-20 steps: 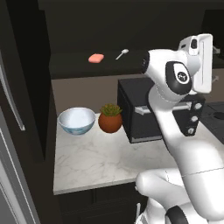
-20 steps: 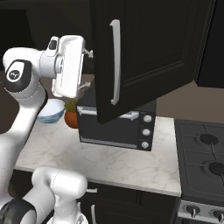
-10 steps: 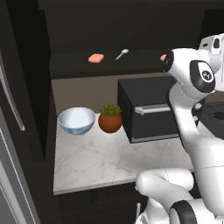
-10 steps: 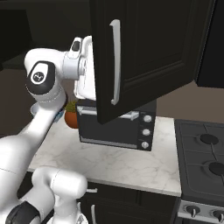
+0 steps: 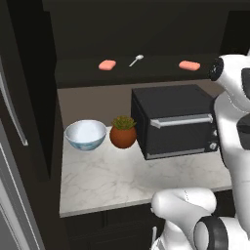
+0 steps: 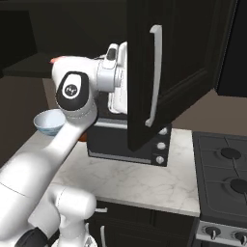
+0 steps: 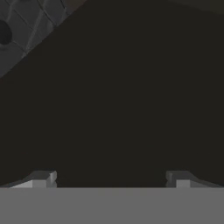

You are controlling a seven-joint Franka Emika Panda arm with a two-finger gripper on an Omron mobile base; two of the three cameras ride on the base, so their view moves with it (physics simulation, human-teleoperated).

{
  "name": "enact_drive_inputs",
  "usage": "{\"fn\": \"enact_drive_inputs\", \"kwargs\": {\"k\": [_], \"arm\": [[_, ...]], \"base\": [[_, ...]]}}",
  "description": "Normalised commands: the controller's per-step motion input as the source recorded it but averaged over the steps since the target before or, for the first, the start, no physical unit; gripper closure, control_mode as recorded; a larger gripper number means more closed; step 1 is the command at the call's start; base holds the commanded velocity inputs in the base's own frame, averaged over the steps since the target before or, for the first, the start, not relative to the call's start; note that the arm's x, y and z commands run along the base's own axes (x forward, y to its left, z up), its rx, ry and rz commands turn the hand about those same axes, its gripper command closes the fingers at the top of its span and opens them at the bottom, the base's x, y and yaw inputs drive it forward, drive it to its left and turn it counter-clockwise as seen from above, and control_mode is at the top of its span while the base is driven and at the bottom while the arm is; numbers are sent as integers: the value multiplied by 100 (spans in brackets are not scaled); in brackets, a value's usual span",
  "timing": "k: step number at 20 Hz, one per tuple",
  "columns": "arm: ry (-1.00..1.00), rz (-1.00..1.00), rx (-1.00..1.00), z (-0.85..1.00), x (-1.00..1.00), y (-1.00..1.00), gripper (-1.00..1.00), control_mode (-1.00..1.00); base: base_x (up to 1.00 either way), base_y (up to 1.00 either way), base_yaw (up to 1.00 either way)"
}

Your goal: Pick the bar soap and bar soap from the cabinet and place them on the counter.

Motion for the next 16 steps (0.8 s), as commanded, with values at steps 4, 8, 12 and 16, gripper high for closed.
{"fn": "enact_drive_inputs", "kwargs": {"k": [4, 8, 12, 16], "arm": [[-8, 0, 0, 0, -5, -58, -100, -100], [-8, 0, 4, 0, -1, -41, -100, -100], [-8, 0, 5, 0, 0, -35, -100, -100], [-6, 0, 6, 0, 0, -33, -100, -100]], "base": [[0, 0, 0], [0, 0, 0], [0, 0, 0], [0, 0, 0]]}}
